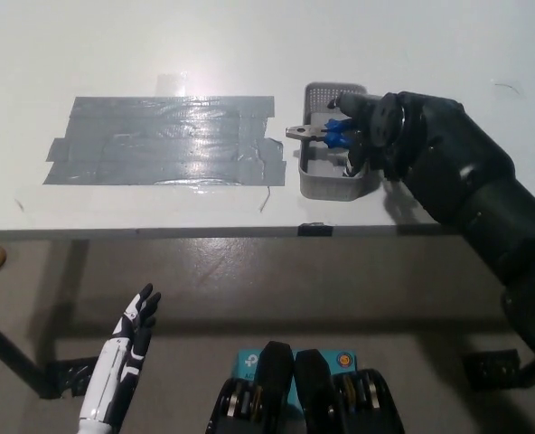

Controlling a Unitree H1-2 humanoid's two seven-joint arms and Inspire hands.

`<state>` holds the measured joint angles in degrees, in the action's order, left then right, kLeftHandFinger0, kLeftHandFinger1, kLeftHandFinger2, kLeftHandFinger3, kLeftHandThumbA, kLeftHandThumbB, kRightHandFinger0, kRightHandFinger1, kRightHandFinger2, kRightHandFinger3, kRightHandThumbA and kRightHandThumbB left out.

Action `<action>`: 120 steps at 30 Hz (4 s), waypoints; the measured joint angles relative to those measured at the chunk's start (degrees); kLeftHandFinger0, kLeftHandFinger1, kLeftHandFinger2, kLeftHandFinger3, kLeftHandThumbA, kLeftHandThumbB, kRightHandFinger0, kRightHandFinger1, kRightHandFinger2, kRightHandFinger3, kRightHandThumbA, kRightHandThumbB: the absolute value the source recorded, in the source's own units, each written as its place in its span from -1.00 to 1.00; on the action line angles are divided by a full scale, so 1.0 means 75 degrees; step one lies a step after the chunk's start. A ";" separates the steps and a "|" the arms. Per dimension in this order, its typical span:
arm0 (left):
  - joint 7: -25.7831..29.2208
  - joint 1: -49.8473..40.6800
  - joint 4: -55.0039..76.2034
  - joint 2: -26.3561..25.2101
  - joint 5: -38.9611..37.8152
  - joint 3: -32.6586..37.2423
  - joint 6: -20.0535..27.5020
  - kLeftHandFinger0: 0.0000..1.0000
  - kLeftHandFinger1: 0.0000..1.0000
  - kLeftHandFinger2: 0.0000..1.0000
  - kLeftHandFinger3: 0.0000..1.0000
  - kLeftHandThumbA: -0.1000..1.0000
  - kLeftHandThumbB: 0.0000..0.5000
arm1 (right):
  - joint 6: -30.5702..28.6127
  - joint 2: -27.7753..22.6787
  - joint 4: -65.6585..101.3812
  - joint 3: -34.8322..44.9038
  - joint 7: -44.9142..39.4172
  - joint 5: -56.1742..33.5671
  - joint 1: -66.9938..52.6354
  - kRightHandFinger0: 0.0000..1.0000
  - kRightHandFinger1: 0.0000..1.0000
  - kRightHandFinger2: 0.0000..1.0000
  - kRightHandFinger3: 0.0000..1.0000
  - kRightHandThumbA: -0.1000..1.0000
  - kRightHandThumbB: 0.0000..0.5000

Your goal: The robot picks the blue plier placed on top of the container and places it on the grey area of the table

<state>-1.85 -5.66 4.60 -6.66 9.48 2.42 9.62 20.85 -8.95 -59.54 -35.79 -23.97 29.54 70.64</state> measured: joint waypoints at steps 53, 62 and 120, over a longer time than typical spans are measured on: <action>-0.0024 0.0153 0.0105 -0.0122 -0.0043 0.0015 -0.0014 1.00 0.93 0.75 1.00 1.00 -1.00 | -0.2661 -0.0028 -0.0607 0.0365 0.3874 0.0949 0.0434 -0.76 0.20 1.00 0.76 -1.00 -0.17; -0.0024 0.0141 0.0163 -0.0117 -0.0031 0.0035 -0.0049 1.00 0.92 0.75 1.00 1.00 -0.97 | -0.2662 0.0739 -0.0663 0.0357 0.3916 0.0996 0.0485 -0.72 0.10 0.72 0.46 -1.00 0.10; -0.0204 0.0218 0.0359 -0.0148 0.0211 0.0431 -0.0291 1.00 1.00 1.00 1.00 1.00 -0.73 | -0.3135 0.0824 0.2384 0.2310 0.3312 -0.0060 -0.1107 1.00 1.00 1.00 1.00 1.00 0.22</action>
<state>-3.38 -4.03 7.29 -7.77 11.06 5.65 7.44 -2.66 -2.77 -41.67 -18.47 0.87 29.09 62.34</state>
